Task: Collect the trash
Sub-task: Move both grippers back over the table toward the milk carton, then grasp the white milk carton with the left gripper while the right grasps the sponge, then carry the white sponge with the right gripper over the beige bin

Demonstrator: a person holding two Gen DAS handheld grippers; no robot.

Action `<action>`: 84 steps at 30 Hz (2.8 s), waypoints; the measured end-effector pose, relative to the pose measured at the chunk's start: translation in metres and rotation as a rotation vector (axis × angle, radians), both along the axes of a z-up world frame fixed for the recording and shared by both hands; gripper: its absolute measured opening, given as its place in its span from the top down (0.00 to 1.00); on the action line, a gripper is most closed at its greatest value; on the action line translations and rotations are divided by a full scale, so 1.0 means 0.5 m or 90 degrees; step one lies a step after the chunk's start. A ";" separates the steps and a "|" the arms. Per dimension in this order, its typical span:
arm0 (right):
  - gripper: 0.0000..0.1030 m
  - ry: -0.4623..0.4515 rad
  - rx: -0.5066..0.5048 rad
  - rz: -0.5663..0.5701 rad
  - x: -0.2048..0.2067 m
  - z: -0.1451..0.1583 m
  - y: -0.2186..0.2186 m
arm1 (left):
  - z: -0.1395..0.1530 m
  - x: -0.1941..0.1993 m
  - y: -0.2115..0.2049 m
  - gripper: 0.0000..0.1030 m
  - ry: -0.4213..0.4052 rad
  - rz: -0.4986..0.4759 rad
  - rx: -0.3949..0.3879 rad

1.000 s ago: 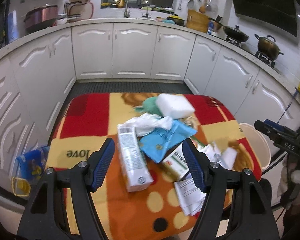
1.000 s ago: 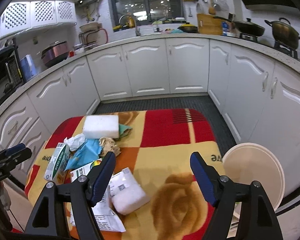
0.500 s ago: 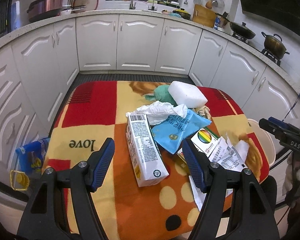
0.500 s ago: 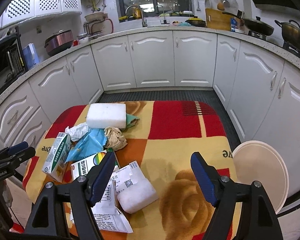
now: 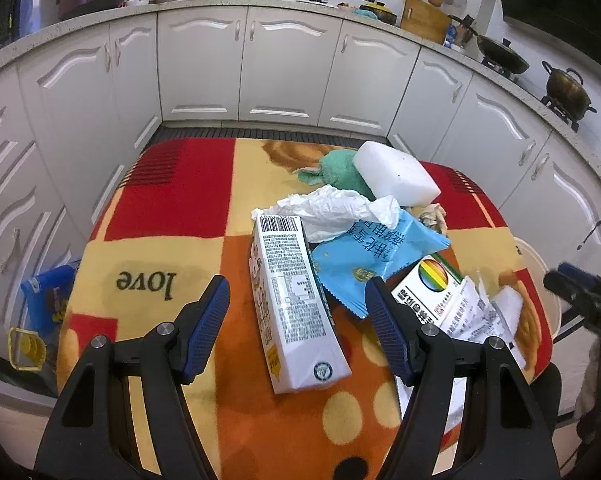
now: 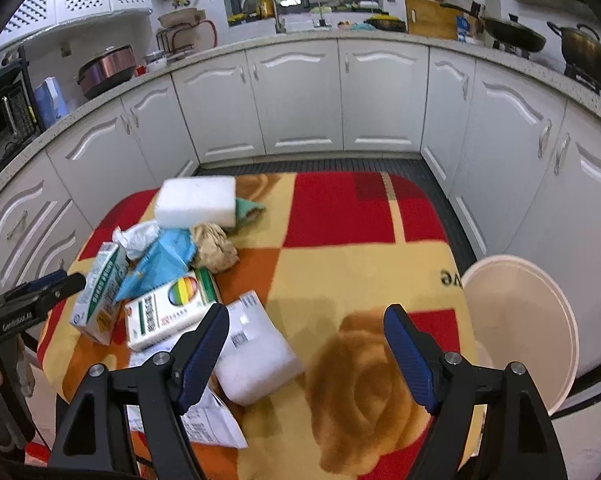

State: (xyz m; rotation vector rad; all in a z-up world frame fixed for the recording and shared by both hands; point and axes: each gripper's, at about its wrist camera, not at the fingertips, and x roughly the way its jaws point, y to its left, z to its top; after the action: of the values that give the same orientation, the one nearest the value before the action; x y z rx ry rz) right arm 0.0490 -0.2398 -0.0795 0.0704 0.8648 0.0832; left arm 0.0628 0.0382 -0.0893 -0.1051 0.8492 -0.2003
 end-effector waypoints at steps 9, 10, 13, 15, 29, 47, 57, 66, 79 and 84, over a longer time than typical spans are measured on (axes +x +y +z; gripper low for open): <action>0.25 0.079 0.077 0.009 -0.001 -0.063 -0.008 | -0.030 0.035 -0.017 0.33 0.015 0.005 0.023; 0.25 0.083 0.086 0.011 0.000 -0.067 -0.006 | -0.034 0.037 -0.019 0.33 0.017 0.006 0.027; 0.25 0.101 0.119 0.014 0.010 -0.088 0.006 | -0.041 0.042 -0.020 0.33 0.021 0.010 0.032; 0.25 0.110 0.133 0.004 0.019 -0.102 0.011 | -0.047 0.047 -0.019 0.33 0.026 0.015 0.031; 0.60 0.052 0.171 -0.004 0.030 -0.076 -0.015 | -0.076 0.052 0.009 0.55 0.063 -0.011 -0.022; 0.60 0.020 0.146 0.021 0.015 -0.046 -0.012 | -0.008 -0.025 0.048 0.63 0.018 -0.004 -0.027; 0.60 0.001 0.137 0.028 -0.002 -0.023 -0.011 | 0.017 -0.043 0.044 0.64 -0.002 -0.002 -0.025; 0.60 -0.011 0.135 0.039 -0.012 -0.007 -0.009 | 0.078 -0.065 0.029 0.64 -0.043 -0.018 -0.033; 0.60 -0.024 0.130 0.022 -0.023 0.008 -0.048 | 0.137 -0.034 -0.101 0.64 -0.069 -0.100 -0.042; 0.60 -0.030 0.124 0.002 -0.031 0.014 -0.084 | 0.138 -0.014 -0.165 0.64 -0.061 -0.135 -0.044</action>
State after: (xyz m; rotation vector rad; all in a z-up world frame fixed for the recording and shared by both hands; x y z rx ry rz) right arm 0.0333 -0.2818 -0.0727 0.2493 0.8077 0.1711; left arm 0.0560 -0.0442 -0.0201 -0.0691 0.7579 -0.4310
